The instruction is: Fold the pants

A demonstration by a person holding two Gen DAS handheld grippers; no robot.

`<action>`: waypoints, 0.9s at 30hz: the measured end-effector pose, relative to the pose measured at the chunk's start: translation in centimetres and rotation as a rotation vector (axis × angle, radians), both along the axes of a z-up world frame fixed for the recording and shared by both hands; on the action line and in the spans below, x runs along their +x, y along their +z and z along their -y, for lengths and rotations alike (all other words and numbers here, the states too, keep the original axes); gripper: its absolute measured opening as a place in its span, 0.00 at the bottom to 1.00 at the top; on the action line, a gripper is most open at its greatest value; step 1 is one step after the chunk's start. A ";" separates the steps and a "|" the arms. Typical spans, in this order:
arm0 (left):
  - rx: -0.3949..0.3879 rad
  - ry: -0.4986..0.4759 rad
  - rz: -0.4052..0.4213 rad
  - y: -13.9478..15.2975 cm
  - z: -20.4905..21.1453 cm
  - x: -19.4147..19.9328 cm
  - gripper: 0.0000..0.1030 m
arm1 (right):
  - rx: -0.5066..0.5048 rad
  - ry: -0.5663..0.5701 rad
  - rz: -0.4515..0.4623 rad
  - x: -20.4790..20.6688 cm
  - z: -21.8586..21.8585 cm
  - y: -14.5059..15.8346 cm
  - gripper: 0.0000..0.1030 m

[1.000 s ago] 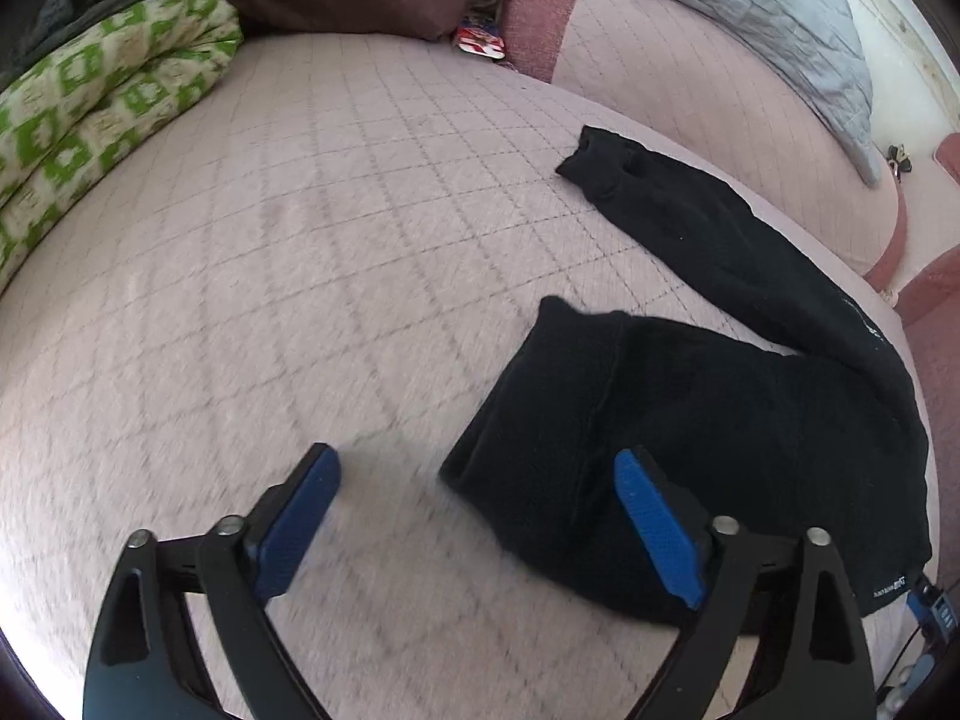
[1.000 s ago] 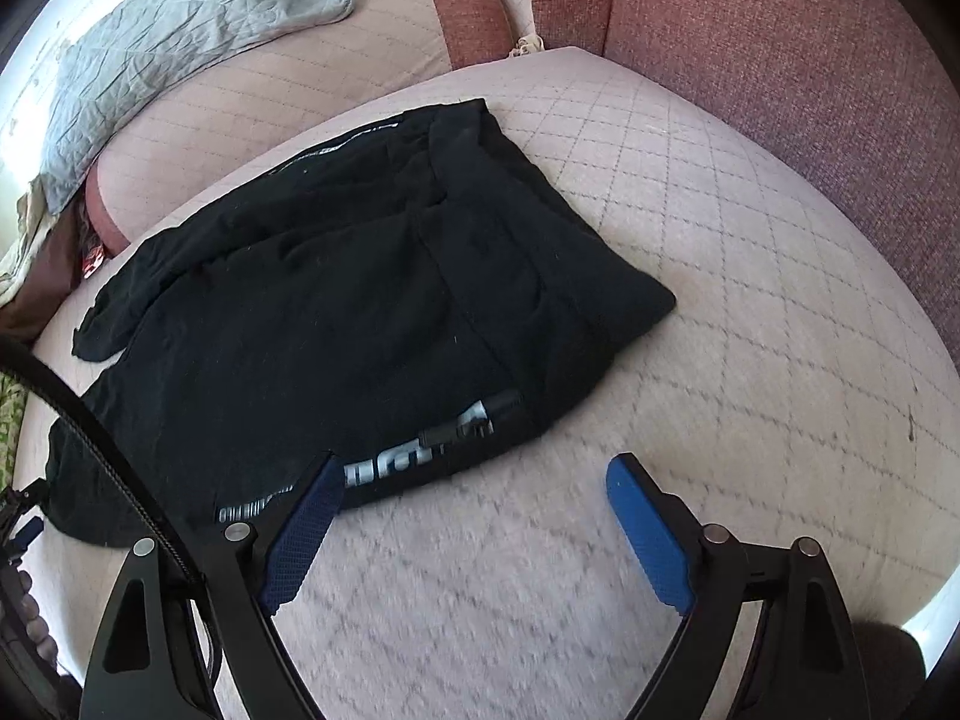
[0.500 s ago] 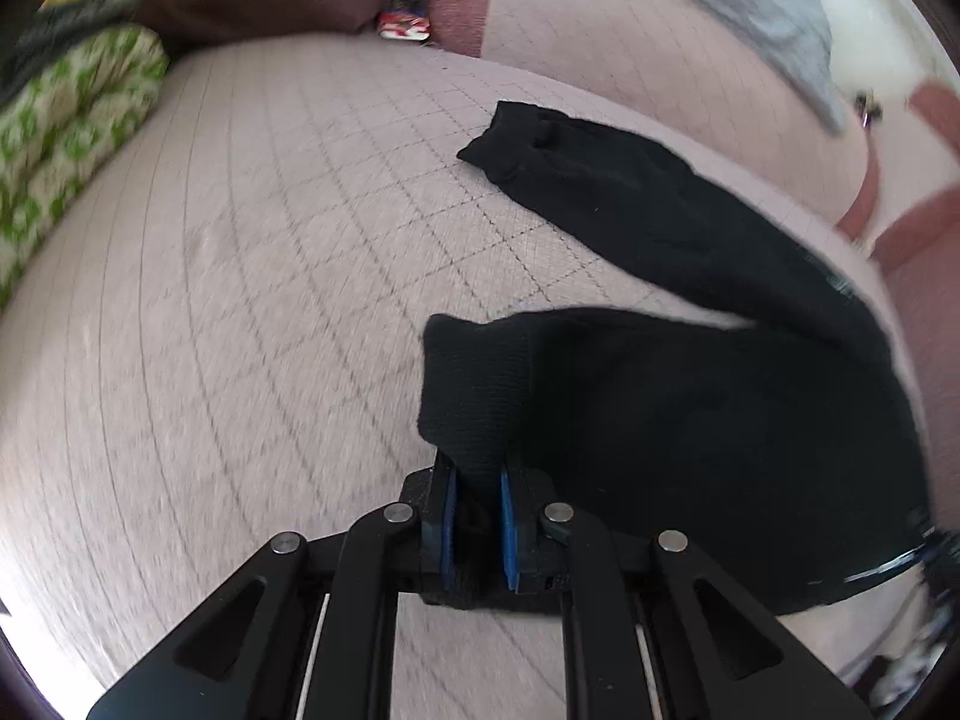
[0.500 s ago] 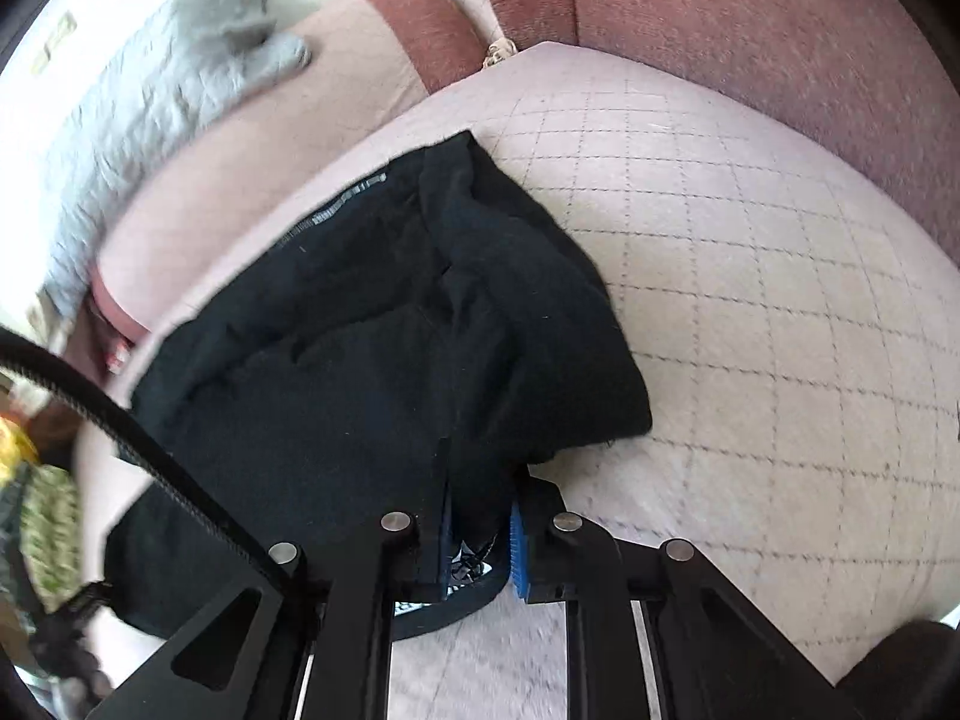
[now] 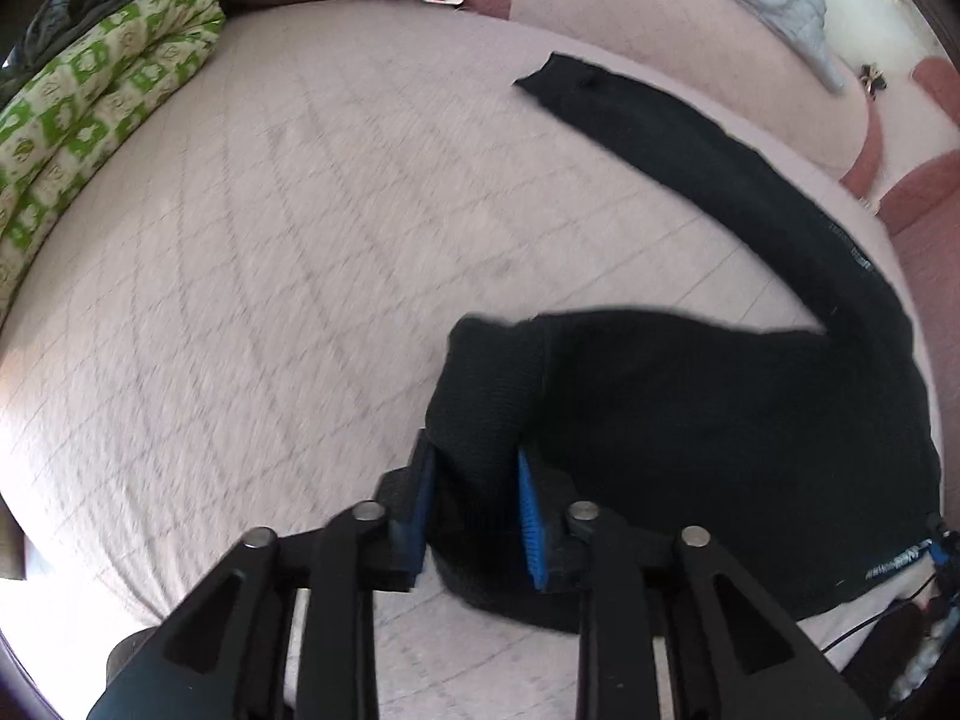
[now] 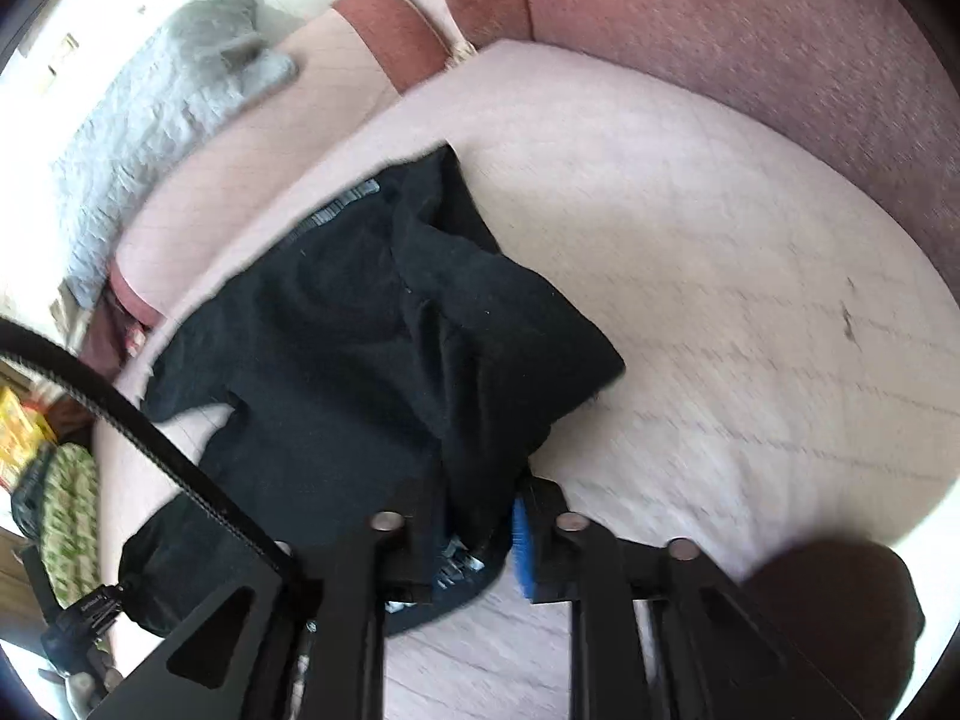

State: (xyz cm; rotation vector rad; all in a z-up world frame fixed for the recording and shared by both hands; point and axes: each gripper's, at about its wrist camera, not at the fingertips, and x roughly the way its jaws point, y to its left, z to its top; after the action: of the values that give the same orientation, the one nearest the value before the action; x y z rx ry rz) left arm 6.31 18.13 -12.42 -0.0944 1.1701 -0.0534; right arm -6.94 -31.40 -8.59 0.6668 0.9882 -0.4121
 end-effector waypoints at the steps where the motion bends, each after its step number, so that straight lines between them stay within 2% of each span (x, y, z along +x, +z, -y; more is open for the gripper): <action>1: -0.015 -0.003 0.004 0.2 -0.3 -0.5 0.26 | -0.006 -0.015 -0.012 -0.4 0.3 0.0 0.33; 3: -0.036 -0.006 0.035 1.5 -1.1 -1.2 0.28 | -0.011 -0.048 0.013 -1.5 1.1 0.9 0.34; 6: 0.034 0.006 0.126 4.3 -1.7 -1.6 0.36 | -0.086 -0.045 0.042 -2.1 1.4 2.9 0.34; 9: 0.134 -0.011 0.228 6.9 -0.9 -1.9 0.50 | -0.136 -0.018 0.071 -1.8 1.2 4.2 0.45; 10: 0.159 -0.023 0.255 7.5 -0.4 -1.8 0.58 | -0.136 -0.004 0.078 -1.8 0.8 4.2 0.50; 11: 0.187 -0.036 0.282 8.0 0.4 -1.9 0.66 | -0.138 0.013 0.077 -1.4 0.4 4.1 0.51; 14: 0.262 -0.083 0.330 8.5 3.0 -1.4 0.69 | -0.125 0.050 0.063 -0.3 -0.7 3.3 0.51; 16: 0.271 -0.121 0.325 8.4 4.0 -0.2 0.70 | -0.105 0.074 0.057 0.6 -1.4 2.6 0.51; 18: 0.234 -0.140 0.300 8.0 4.9 1.6 0.70 | -0.100 0.107 0.054 1.9 -2.1 2.3 0.51; 22: 0.104 -0.134 0.198 6.2 4.9 7.7 0.72 | -0.123 0.160 0.059 5.0 -2.9 2.5 0.51; 25: 0.041 -0.089 0.147 4.2 4.4 13.3 0.72 | -0.141 0.196 0.055 7.5 -2.7 2.6 0.51; 27: -0.038 -0.038 0.099 2.6 3.6 17.6 0.72 | -0.148 0.218 0.043 8.9 -2.5 2.4 0.51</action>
State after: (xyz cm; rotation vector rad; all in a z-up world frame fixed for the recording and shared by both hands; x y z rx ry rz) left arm 23.92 14.52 -9.81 -0.1021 1.0717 -0.1123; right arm 1.99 -28.93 -6.16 0.4274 0.9682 -0.2750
